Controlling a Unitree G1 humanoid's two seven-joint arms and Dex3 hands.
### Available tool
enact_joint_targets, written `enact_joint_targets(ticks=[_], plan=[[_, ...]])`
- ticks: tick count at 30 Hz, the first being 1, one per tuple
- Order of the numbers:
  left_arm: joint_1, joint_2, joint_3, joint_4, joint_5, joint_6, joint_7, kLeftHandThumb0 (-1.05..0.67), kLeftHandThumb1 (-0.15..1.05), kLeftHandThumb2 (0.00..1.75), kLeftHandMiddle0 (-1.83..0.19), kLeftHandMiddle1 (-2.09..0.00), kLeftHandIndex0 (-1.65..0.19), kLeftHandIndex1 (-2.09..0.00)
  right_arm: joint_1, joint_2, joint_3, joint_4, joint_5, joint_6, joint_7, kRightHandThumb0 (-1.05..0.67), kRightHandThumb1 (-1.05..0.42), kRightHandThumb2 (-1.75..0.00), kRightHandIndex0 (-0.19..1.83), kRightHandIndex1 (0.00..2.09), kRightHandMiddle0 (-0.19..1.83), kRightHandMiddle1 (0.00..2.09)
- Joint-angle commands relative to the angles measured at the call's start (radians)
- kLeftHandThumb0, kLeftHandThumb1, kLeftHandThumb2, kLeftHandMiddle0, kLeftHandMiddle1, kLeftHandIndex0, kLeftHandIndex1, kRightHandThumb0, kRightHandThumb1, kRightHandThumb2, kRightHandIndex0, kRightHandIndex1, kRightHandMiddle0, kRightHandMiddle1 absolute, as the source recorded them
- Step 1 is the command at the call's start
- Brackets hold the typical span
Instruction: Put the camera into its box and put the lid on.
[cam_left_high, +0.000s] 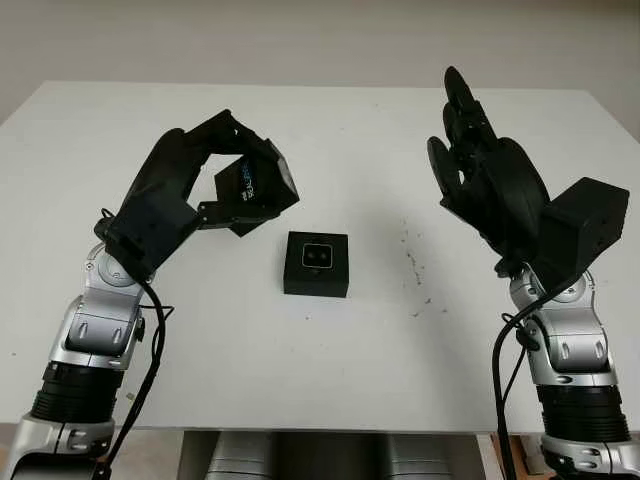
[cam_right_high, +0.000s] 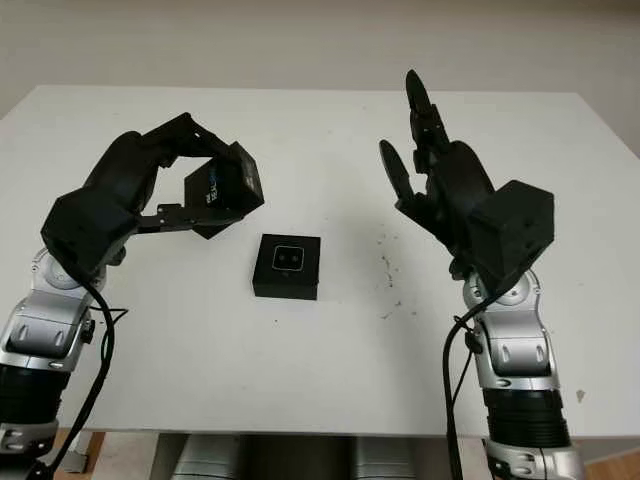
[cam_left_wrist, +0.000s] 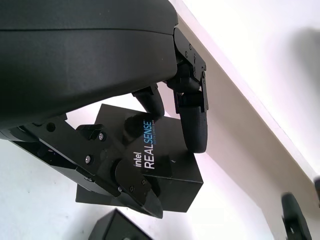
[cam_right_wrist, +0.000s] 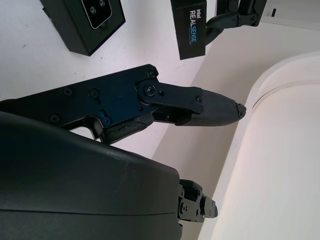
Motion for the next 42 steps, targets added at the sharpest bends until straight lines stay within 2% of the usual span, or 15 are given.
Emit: enact_joint_targets(ticks=[1, 8, 11, 17, 21, 34, 42], plan=[[0.0, 0.012, -0.014, -0.008, 0.001, -0.019, -0.022, -0.09, 0.95, 0.06, -0.47, -1.35, -0.39, -1.38, -0.002, 0.008, -0.004, 0.0, 0.011, -0.018, 0.003, -0.7, -1.05, -0.56, -0.17, 0.05, -0.11, 0.01], [0.009, 0.0, -0.065, -0.004, 0.039, -0.044, -0.065, -0.1, 0.93, 0.05, -0.47, -1.36, -0.39, -1.41, -0.002, 0.021, -0.003, 0.003, 0.029, -0.02, 0.002, -0.71, -1.05, -0.55, -0.18, 0.05, -0.12, 0.0], [0.016, -0.009, -0.098, 0.0, 0.056, -0.048, -0.08, -0.07, 0.93, 0.05, -0.49, -1.29, -0.4, -1.36, 0.0, 0.025, -0.001, -0.001, 0.027, -0.011, -0.003, -0.69, -1.05, -0.56, -0.18, 0.05, -0.11, 0.01], [0.007, -0.021, -0.146, 0.042, 0.107, -0.096, -0.066, -0.09, 0.93, 0.05, -0.43, -1.47, -0.37, -1.45, 0.005, 0.036, 0.001, -0.012, 0.026, 0.004, -0.011, -0.69, -1.05, -0.56, -0.18, 0.05, -0.11, 0.0], [-0.003, -0.031, -0.167, 0.056, 0.145, -0.109, -0.055, -0.1, 0.93, 0.05, -0.43, -1.52, -0.36, -1.48, 0.009, 0.037, 0.001, -0.013, 0.031, 0.001, -0.006, -0.7, -1.05, -0.57, -0.19, 0.05, -0.12, 0.0], [-0.052, -0.071, -0.186, 0.069, 0.19, -0.078, -0.05, -0.05, 0.92, 0.05, -0.4, -1.43, -0.36, -1.44, 0.018, 0.04, 0.011, -0.017, 0.003, -0.004, -0.02, -0.71, -1.05, -0.53, -0.17, 0.05, -0.11, 0.02], [-0.075, -0.086, -0.197, 0.087, 0.191, -0.108, -0.049, -0.03, 0.91, 0.05, -0.45, -1.35, -0.36, -1.44, 0.02, 0.055, 0.013, -0.019, 0.007, -0.003, -0.035, -0.71, -1.05, -0.52, -0.17, 0.05, -0.1, 0.02]])
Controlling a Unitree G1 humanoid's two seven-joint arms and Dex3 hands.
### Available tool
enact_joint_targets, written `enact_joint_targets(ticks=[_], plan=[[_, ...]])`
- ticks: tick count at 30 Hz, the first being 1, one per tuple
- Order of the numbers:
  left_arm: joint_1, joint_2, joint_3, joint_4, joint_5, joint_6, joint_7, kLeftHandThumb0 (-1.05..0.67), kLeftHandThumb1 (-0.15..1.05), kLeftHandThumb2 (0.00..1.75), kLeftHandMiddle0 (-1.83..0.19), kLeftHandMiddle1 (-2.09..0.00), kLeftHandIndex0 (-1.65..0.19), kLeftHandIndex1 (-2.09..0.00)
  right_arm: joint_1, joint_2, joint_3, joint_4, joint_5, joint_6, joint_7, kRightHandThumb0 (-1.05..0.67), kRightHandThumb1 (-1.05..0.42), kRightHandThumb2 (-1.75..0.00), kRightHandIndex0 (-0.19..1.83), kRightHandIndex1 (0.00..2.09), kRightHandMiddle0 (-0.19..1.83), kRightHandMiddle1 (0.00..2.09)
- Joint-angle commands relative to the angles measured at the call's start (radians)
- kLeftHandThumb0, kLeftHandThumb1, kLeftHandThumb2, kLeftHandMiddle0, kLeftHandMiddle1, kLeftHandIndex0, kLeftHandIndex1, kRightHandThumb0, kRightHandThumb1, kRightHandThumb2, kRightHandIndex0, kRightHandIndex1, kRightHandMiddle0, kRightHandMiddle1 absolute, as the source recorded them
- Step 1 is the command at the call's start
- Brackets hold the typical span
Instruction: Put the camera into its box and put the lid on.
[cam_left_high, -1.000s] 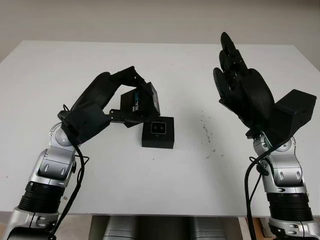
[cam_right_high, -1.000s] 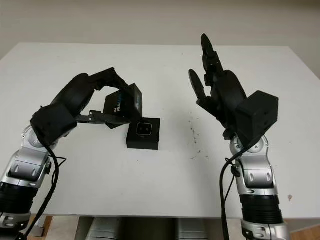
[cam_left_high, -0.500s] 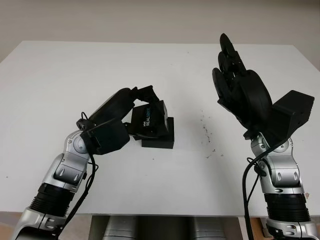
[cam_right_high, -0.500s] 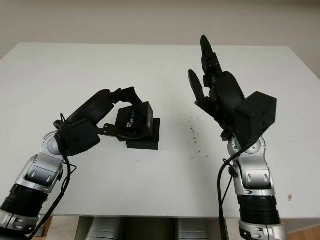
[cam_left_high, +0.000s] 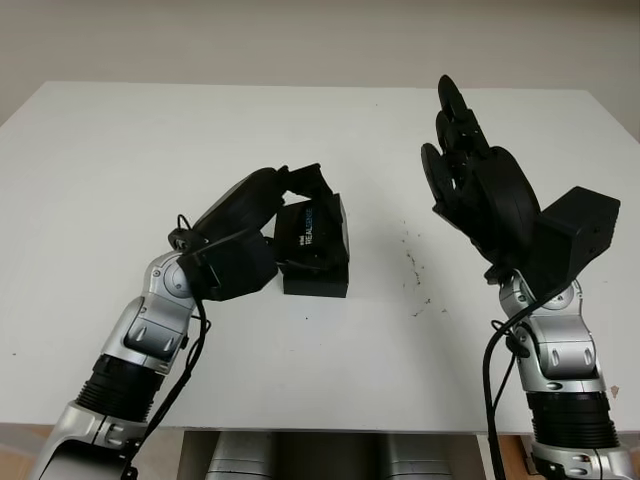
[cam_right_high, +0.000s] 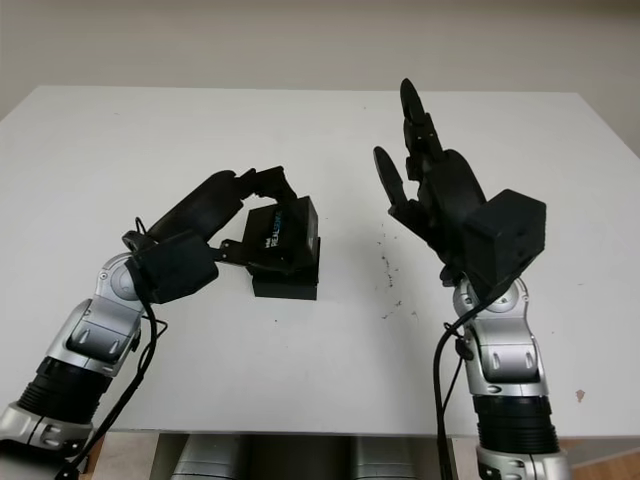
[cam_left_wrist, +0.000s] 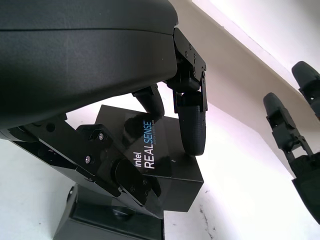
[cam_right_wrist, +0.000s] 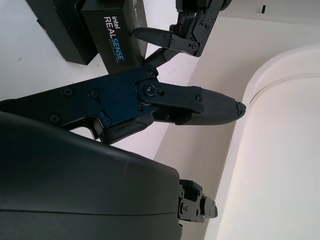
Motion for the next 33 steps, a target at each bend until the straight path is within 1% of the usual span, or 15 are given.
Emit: enact_joint_targets(ticks=[1, 7, 13, 21, 26, 29, 33], plan=[[-0.023, -0.006, -0.007, 0.006, -0.001, -0.015, 0.003, -0.03, 0.91, 0.05, -0.45, -1.34, -0.36, -1.44, -0.001, 0.006, 0.003, -0.018, -0.001, -0.007, -0.004, -0.71, -1.05, -0.52, -0.17, 0.05, -0.1, 0.02], [-0.014, -0.005, -0.022, -0.011, 0.002, -0.006, -0.021, -0.03, 0.92, 0.06, -0.46, -1.35, -0.36, -1.44, -0.001, 0.001, 0.001, -0.02, 0.002, -0.006, 0.0, -0.71, -1.05, -0.51, -0.18, 0.05, -0.11, 0.01], [0.001, 0.009, -0.033, -0.022, 0.008, -0.007, -0.047, -0.04, 0.92, 0.05, -0.44, -1.36, -0.36, -1.46, -0.005, 0.001, 0.002, -0.012, 0.003, -0.011, 0.001, -0.71, -1.05, -0.51, -0.19, 0.04, -0.13, 0.01], [0.015, 0.044, -0.046, -0.058, 0.074, 0.002, -0.063, -0.06, 0.93, 0.06, -0.41, -1.39, -0.36, -1.43, -0.012, 0.005, 0.008, -0.009, -0.002, -0.009, -0.006, -0.71, -1.05, -0.53, -0.18, 0.05, -0.12, 0.01], [0.022, 0.052, -0.049, -0.087, 0.098, 0.041, -0.075, -0.05, 0.94, 0.06, -0.39, -1.44, -0.37, -1.43, -0.016, 0.007, 0.011, 0.001, -0.008, -0.008, -0.016, -0.75, -1.05, -0.52, -0.17, 0.05, -0.11, 0.01], [0.027, 0.052, -0.049, -0.108, 0.11, 0.067, -0.081, -0.03, 0.94, 0.06, -0.38, -1.43, -0.36, -1.43, -0.017, 0.016, 0.009, -0.004, 0.0, 0.01, -0.024, -0.75, -1.05, -0.51, -0.17, 0.06, -0.1, 0.01], [0.034, 0.051, -0.05, -0.119, 0.117, 0.079, -0.079, -0.02, 0.94, 0.05, -0.38, -1.4, -0.36, -1.43, -0.016, 0.017, 0.01, -0.003, -0.003, 0.008, -0.025, -0.72, -1.05, -0.51, -0.16, 0.06, -0.09, 0.01]])
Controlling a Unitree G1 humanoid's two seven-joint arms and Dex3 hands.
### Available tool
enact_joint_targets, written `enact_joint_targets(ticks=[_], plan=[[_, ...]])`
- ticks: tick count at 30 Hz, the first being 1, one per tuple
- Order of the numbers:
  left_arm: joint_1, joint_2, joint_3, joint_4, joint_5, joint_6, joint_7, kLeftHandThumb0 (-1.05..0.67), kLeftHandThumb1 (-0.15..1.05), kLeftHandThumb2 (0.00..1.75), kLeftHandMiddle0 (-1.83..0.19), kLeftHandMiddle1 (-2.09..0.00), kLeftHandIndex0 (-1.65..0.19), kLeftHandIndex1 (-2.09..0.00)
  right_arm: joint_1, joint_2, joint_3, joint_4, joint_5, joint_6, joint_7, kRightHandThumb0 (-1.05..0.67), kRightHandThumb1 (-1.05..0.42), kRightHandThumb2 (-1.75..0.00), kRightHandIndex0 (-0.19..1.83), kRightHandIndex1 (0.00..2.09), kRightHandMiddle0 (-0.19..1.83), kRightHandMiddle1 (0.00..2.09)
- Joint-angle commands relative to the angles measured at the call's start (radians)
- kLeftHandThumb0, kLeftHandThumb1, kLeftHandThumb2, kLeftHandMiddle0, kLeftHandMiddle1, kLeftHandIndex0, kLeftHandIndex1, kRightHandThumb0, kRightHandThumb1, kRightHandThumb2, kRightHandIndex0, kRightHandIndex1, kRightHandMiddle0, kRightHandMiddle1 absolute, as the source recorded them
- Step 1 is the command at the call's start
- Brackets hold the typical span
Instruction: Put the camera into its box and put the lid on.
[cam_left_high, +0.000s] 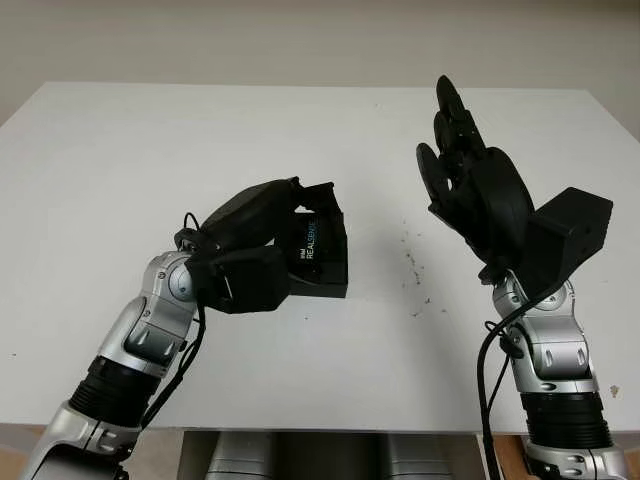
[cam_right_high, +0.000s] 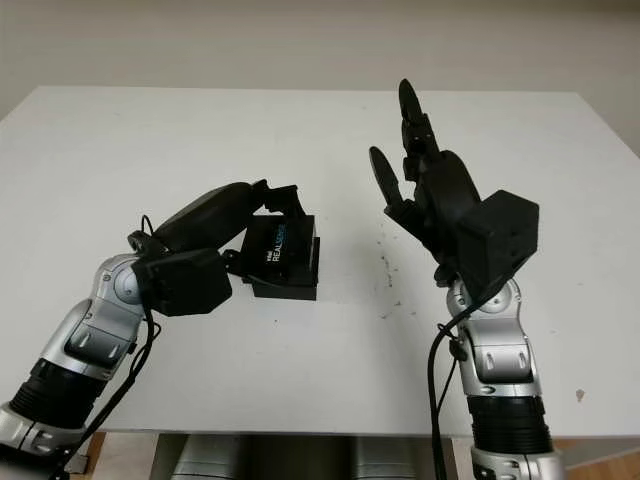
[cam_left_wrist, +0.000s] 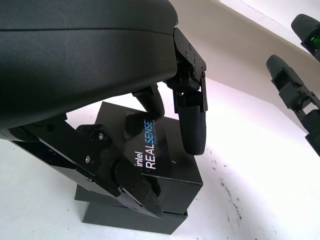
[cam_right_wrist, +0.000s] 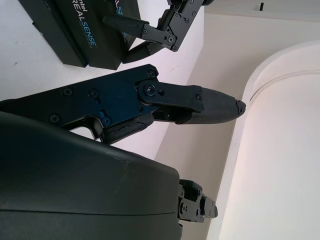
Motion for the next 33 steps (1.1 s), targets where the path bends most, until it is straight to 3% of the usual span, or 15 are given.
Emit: enact_joint_targets(ticks=[1, 17, 33], plan=[[0.008, 0.002, -0.006, -0.023, 0.004, 0.015, -0.004, -0.02, 0.94, 0.05, -0.38, -1.39, -0.36, -1.43, -0.015, -0.001, -0.001, -0.003, -0.001, 0.002, -0.001, -0.72, -1.05, -0.52, -0.16, 0.06, -0.09, 0.01], [0.019, -0.055, -0.02, -0.001, -0.003, 0.025, 0.042, -0.03, 0.94, 0.06, -0.39, -1.32, -0.32, -1.42, 0.002, -0.01, -0.003, -0.023, -0.015, 0.013, 0.001, -0.73, -1.05, -0.51, -0.16, 0.06, -0.08, 0.01], [0.008, -0.05, -0.043, 0.005, 0.012, 0.001, 0.04, -0.04, 0.94, 0.05, -0.4, -1.35, -0.35, -1.43, 0.011, -0.016, 0.006, -0.025, -0.045, 0.002, 0.007, -0.73, -1.05, -0.52, -0.17, 0.05, -0.11, 0.01]])
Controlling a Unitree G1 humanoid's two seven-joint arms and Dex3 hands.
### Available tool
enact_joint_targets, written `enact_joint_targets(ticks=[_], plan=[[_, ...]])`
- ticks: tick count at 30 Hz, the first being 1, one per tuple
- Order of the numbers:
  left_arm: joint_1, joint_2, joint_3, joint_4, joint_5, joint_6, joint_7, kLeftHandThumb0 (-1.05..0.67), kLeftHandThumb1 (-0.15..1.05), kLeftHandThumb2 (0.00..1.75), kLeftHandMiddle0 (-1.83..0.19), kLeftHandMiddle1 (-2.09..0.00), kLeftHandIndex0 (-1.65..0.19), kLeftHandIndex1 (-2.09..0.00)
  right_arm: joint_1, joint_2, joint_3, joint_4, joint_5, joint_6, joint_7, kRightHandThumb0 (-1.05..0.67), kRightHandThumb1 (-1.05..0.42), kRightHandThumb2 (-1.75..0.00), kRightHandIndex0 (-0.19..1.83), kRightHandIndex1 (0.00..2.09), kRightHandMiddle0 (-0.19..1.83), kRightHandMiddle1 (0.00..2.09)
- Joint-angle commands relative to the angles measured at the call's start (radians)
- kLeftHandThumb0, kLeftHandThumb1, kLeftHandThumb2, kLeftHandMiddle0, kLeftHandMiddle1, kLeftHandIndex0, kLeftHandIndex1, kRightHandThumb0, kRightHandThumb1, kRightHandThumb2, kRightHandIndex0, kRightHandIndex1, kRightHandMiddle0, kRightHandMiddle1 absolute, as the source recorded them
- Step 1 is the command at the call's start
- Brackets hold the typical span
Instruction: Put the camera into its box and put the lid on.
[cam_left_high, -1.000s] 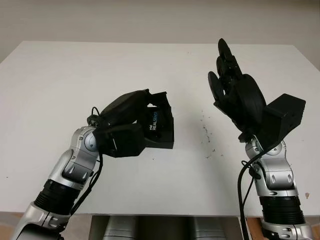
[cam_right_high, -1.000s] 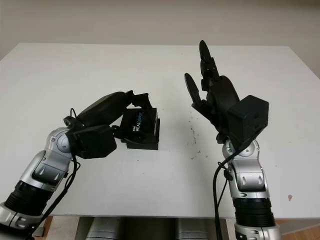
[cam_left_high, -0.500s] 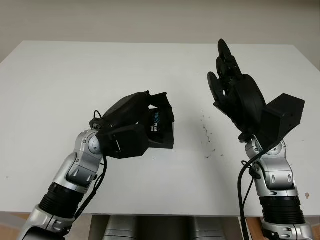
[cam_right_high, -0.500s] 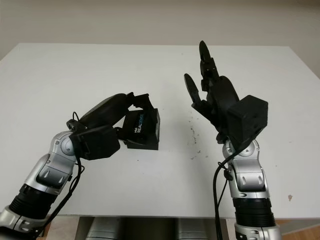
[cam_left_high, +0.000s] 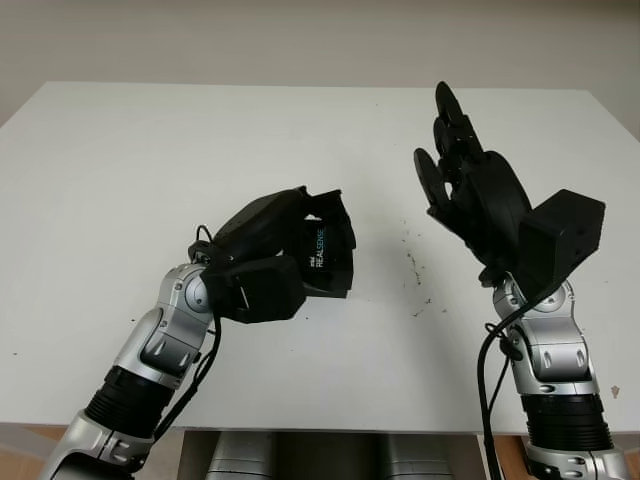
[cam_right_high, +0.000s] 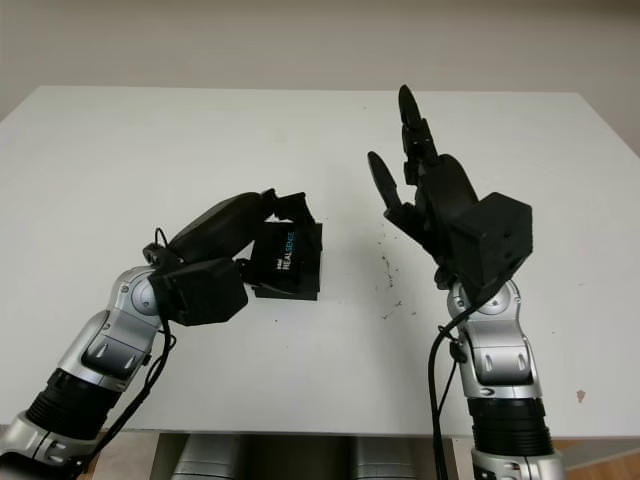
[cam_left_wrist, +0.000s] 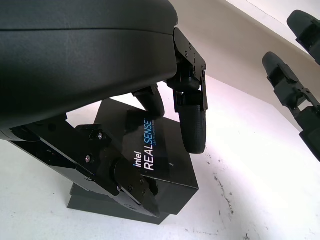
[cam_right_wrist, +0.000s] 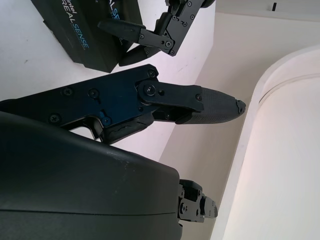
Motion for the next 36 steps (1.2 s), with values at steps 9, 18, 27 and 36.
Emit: enact_joint_targets(ticks=[9, 18, 27, 36], plan=[[0.031, 0.012, -0.001, -0.042, 0.001, 0.031, -0.026, -0.05, 0.93, 0.05, -0.41, -1.35, -0.38, -1.43, 0.003, -0.003, 0.001, -0.026, 0.0, 0.002, 0.002, -0.72, -1.05, -0.53, -0.18, 0.05, -0.12, 0.01], [0.116, 0.002, 0.03, -0.074, -0.037, 0.097, 0.005, -0.11, 0.96, 0.06, -0.26, -1.07, -0.19, -1.16, 0.006, -0.007, -0.006, -0.029, 0.009, 0.0, 0.007, -0.72, -1.05, -0.52, -0.17, 0.05, -0.11, 0.03], [0.129, 0.085, 0.0, -0.133, -0.017, 0.179, -0.145, -0.6, 1.05, 0.2, 0.19, 0.0, 0.19, 0.0, 0.004, -0.01, -0.006, -0.031, 0.008, 0.006, 0.01, -0.72, -1.05, -0.52, -0.17, 0.06, -0.12, 0.03], [0.121, 0.097, 0.03, -0.124, -0.056, 0.168, -0.146, -0.62, 1.05, 0.38, 0.19, 0.0, 0.19, 0.0, -0.002, -0.008, -0.007, -0.022, 0.014, -0.003, 0.016, -0.73, -1.05, -0.51, -0.18, 0.05, -0.13, 0.03]])
